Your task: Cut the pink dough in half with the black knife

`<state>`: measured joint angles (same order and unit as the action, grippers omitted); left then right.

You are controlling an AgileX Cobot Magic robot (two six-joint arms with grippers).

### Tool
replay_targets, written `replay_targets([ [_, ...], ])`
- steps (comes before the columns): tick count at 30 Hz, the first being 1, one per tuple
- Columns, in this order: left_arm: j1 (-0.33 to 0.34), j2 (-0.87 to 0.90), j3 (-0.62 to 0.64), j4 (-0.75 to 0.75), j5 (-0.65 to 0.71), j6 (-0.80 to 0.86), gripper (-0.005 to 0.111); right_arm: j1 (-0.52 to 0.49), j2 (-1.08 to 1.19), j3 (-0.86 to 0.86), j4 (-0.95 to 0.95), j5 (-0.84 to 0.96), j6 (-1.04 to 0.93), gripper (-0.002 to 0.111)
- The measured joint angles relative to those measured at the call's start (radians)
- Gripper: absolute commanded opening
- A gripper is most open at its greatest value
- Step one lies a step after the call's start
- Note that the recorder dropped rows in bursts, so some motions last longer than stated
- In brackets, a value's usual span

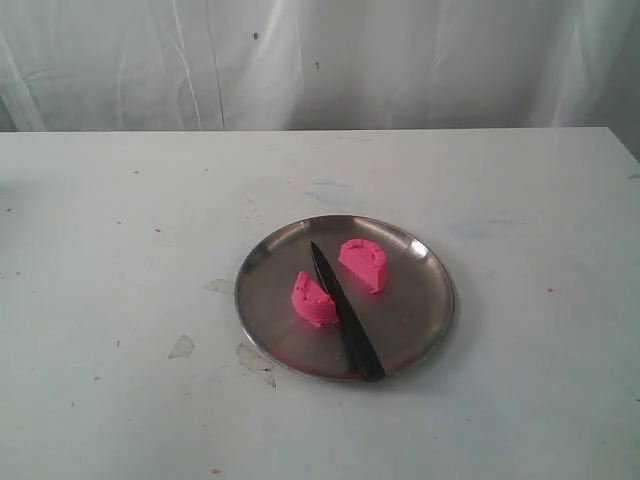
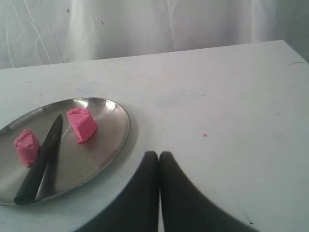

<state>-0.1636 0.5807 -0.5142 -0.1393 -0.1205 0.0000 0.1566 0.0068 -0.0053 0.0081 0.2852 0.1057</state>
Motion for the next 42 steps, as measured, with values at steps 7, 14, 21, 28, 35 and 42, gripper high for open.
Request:
replay_targets([
  [7, 0.000, -0.236, 0.326, 0.074, -0.042, -0.096, 0.000, 0.000, 0.000, 0.000, 0.000, 0.000, 0.000, 0.000],
  [14, 0.000, -0.484, 0.506, 0.015, 0.059, -0.100, 0.000, 0.000, 0.000, 0.000, 0.000, 0.000, 0.000, 0.000],
  [21, 0.000, -0.574, 0.511, 0.031, 0.270, -0.071, 0.000, 0.000, -0.002, 0.000, 0.000, 0.000, 0.002, 0.000],
  [28, 0.000, -0.577, 0.511, 0.031, 0.275, -0.071, 0.000, 0.000, -0.002, 0.000, 0.000, 0.000, 0.002, 0.000],
  [35, 0.000, -0.577, 0.511, 0.031, 0.275, -0.069, 0.000, 0.000, -0.002, 0.000, 0.000, 0.000, 0.002, 0.000],
  [42, 0.000, -0.577, 0.511, 0.031, 0.275, -0.069, 0.000, 0.000, -0.002, 0.000, 0.000, 0.000, 0.002, 0.000],
])
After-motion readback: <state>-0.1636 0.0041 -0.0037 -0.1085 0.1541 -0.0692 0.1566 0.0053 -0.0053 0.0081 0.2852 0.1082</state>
